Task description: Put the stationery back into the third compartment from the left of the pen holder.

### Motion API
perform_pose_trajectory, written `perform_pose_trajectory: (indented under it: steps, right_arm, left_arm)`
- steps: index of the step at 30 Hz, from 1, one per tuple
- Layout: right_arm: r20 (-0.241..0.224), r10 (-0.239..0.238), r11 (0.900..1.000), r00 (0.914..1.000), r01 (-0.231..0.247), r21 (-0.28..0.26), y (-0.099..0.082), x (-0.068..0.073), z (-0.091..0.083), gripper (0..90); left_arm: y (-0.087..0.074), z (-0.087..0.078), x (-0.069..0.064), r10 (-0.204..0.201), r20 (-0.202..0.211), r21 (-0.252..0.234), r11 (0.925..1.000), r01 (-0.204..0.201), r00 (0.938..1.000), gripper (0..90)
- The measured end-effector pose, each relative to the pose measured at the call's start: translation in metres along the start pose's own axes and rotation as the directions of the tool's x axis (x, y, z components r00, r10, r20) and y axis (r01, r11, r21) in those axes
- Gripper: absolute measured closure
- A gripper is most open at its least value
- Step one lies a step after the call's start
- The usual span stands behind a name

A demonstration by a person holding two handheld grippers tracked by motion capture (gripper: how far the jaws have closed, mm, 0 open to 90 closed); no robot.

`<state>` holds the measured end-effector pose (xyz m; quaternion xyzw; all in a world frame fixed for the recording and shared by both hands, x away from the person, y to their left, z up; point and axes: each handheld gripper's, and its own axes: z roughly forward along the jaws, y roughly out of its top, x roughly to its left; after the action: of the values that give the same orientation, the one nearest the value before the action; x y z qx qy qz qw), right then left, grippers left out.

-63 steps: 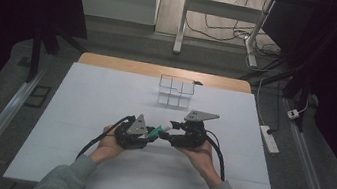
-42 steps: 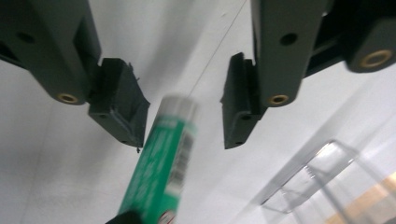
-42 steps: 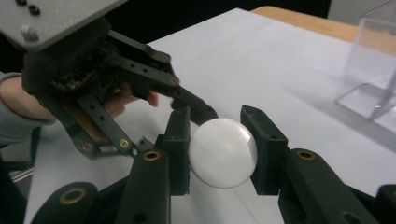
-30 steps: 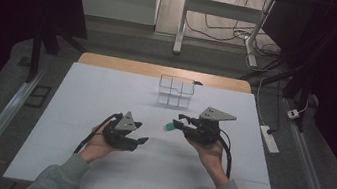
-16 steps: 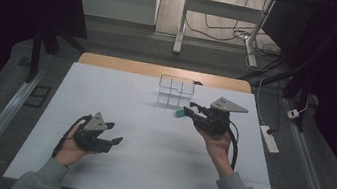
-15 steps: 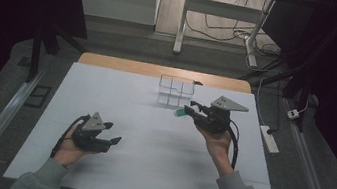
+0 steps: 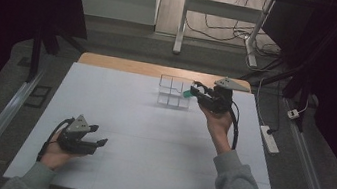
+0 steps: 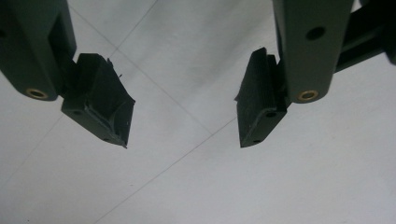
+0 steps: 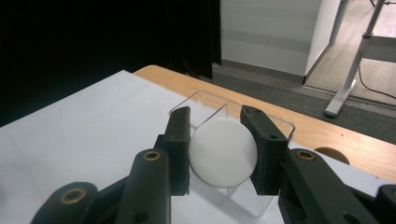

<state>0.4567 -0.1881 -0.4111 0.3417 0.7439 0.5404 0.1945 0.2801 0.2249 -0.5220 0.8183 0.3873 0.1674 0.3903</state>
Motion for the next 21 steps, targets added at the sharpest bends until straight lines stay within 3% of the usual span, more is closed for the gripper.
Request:
perform_pose_trajectory:
  steps: [6,11,15,21]
  right_arm:
    - [0.048,0.005,0.9999,0.9988,-0.006,0.013,0.006,-0.010,0.016,64.0]
    - [0.083,0.040,0.9992,0.9958,-0.040,0.001,0.007,-0.021,0.024,64.0]
    - [0.115,0.022,0.9993,0.9931,-0.026,0.027,0.009,-0.027,0.033,64.0]
    - [0.123,0.012,0.9982,0.9923,-0.019,0.056,0.007,-0.030,0.045,63.7]
  left_arm:
    - [-0.002,-0.003,0.004,-0.020,-0.011,-0.010,0.9998,0.020,0.9997,32.3]
    - [-0.002,-0.002,0.005,-0.030,-0.009,-0.009,0.9995,0.030,0.9995,30.7]
    - [-0.003,-0.002,0.006,-0.032,-0.009,-0.006,0.9995,0.032,0.9994,30.3]
    - [-0.003,-0.002,0.007,-0.039,-0.011,-0.013,0.9991,0.039,0.9992,30.0]
